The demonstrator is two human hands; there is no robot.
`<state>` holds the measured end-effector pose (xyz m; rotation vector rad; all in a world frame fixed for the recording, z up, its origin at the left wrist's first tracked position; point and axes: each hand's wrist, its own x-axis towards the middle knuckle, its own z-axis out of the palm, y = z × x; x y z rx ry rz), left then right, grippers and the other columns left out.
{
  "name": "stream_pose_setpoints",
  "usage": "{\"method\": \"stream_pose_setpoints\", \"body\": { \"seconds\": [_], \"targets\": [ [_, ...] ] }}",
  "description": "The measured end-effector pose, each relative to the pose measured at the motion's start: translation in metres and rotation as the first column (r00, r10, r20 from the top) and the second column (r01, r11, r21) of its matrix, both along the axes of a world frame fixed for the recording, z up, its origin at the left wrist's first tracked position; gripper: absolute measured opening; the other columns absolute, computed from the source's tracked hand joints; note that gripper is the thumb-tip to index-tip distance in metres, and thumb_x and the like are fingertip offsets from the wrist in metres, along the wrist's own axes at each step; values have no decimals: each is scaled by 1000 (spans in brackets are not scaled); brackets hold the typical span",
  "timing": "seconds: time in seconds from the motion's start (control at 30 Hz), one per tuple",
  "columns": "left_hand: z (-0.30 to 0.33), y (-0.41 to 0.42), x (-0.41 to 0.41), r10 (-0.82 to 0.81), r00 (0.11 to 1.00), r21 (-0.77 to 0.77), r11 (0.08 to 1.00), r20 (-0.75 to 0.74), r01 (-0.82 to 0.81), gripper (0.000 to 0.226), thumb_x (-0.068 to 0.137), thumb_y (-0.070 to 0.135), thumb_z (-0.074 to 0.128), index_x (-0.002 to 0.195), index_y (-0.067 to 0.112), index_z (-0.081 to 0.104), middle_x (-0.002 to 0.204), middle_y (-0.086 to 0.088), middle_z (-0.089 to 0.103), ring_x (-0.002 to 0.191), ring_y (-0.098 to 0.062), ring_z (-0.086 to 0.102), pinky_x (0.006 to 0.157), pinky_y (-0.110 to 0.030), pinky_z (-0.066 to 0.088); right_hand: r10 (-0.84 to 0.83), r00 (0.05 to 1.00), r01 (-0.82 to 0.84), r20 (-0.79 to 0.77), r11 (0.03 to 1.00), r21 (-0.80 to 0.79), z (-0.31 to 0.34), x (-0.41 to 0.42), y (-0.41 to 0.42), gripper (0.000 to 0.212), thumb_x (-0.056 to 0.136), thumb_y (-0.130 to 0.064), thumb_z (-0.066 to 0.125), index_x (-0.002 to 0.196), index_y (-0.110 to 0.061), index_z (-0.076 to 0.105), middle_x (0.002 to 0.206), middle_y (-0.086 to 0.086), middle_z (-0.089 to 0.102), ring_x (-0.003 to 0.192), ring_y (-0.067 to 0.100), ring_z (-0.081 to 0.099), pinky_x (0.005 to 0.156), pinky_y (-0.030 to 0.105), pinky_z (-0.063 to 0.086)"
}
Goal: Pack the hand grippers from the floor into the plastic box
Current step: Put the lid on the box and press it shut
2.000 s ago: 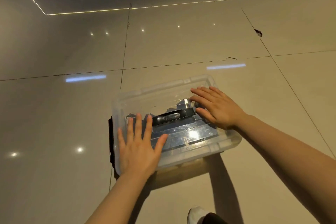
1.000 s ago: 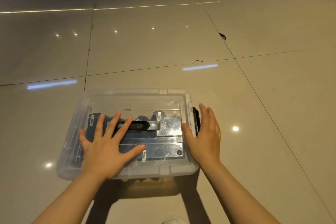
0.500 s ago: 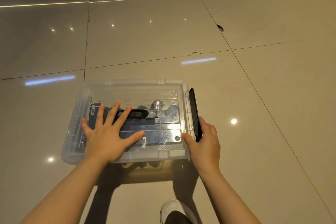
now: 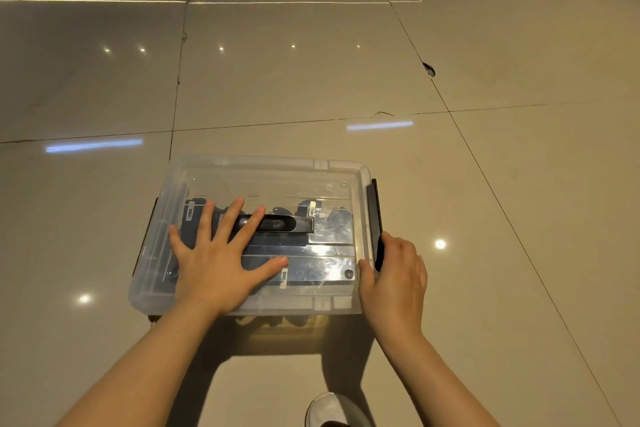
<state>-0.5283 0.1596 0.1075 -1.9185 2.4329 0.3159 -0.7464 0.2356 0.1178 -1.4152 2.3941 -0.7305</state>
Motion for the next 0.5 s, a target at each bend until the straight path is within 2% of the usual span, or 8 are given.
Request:
{"method": "stream_pose_setpoints", "body": {
  "seconds": [0.07, 0.17, 0.23, 0.3, 0.37, 0.5],
  "targets": [
    [-2, 1, 0, 4, 1000, -13, 1000, -24, -5, 87, 63, 93, 1, 139, 53, -11, 153, 15, -13, 142, -20, -18, 105, -63, -12, 124, 984, -129, -130, 991, -35, 7, 13, -12, 48, 90, -24, 56, 134, -10, 46, 136, 11, 46, 131, 29, 39, 116, 50, 14],
    [-3, 1, -1, 34, 997, -65, 997, -70, -38, 81, 74, 83, 8, 144, 45, 0, 155, 13, -1, 144, -21, -8, 106, -64, -8, 378, 923, -376, -77, 926, 42, 17, 47, -50, 59, 93, -37, 27, 148, -19, 23, 156, 2, 21, 145, 19, 12, 116, 40, -5],
    [-4, 2, -1, 58, 986, -104, 992, -153, -75, 72, 82, 67, 21, 147, 36, 12, 155, 6, 18, 144, -21, 8, 107, -64, 0, 446, 892, -436, -70, 891, 130, 6, 63, -71, 60, 92, -43, 13, 150, -26, 15, 158, -2, 11, 146, 16, 2, 116, 42, -7],
    [-5, 4, 0, 87, 971, -120, 986, -223, -116, 67, 83, 52, 28, 146, 33, 14, 153, 0, 25, 142, -20, 16, 109, -61, 1, 437, 882, -411, -179, 897, 165, -10, 68, -80, 63, 93, -49, 5, 150, -25, 15, 159, -1, 10, 146, 17, 3, 116, 46, -5],
    [-5, 2, 0, 110, 960, -128, 981, -259, -148, 64, 83, 44, 28, 145, 31, 19, 152, -2, 28, 141, -19, 20, 109, -59, 1, 404, 877, -372, -260, 914, 164, -22, 70, -81, 67, 92, -55, 5, 149, -24, 20, 158, 0, 13, 146, 19, 6, 116, 48, -3],
    [0, 5, 0, 108, 924, -142, 975, -366, -170, 51, 86, 39, 32, 136, 29, 38, 146, -1, 38, 139, -18, 25, 109, -63, 12, 403, 874, -368, -272, 914, 173, -22, 71, -80, 77, 87, -68, 8, 149, -25, 20, 158, 0, 14, 146, 18, 5, 117, 47, -1]
  ]
}}
